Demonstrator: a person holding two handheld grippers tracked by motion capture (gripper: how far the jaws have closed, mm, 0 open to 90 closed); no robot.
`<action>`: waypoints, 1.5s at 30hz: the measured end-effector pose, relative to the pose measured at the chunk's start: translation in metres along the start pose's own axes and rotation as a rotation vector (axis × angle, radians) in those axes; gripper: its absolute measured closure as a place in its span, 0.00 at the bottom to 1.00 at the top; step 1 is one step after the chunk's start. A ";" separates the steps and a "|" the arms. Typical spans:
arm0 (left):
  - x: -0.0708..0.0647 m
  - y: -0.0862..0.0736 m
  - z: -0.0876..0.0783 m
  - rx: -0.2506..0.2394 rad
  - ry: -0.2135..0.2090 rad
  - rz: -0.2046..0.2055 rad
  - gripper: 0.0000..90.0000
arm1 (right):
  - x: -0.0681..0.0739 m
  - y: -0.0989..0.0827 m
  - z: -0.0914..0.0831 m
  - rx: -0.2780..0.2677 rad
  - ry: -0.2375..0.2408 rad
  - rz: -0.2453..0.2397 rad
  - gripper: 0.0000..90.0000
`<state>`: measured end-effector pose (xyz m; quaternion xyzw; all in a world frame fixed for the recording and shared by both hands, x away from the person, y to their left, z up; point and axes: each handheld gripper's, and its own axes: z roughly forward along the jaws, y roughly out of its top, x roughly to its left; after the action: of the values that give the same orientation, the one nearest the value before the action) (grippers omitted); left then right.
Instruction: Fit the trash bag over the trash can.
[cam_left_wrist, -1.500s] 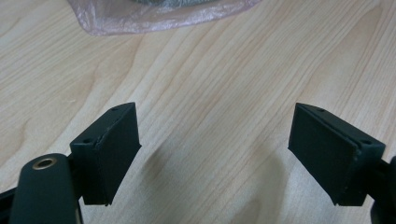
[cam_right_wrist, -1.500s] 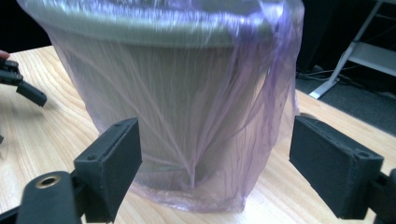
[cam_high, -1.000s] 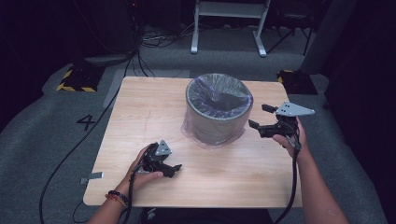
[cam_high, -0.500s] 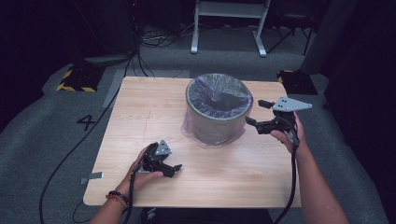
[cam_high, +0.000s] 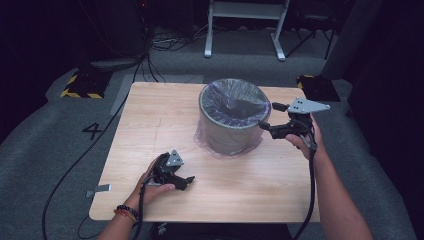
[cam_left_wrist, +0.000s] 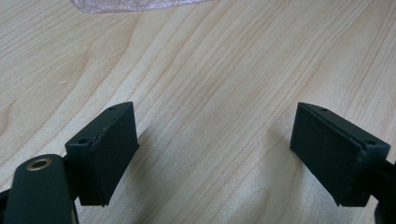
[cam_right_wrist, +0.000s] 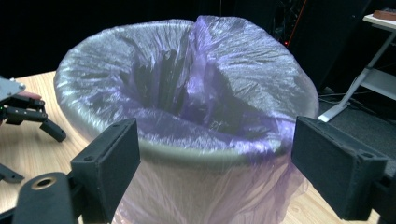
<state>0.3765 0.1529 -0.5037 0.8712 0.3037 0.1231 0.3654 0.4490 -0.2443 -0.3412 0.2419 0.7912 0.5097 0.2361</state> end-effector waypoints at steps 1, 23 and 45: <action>0.000 0.000 0.000 0.000 0.000 0.000 0.16 | 0.000 0.001 0.000 -0.003 -0.001 0.002 0.17; -0.001 0.000 0.000 0.003 -0.018 0.016 0.16 | 0.001 0.024 0.026 0.050 0.069 -0.015 0.17; -0.001 0.000 0.000 0.002 -0.022 0.021 0.16 | 0.000 0.039 0.060 0.131 0.091 0.003 0.17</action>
<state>0.3755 0.1525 -0.5036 0.8760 0.2906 0.1169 0.3668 0.4916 -0.1880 -0.3274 0.2347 0.8324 0.4677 0.1826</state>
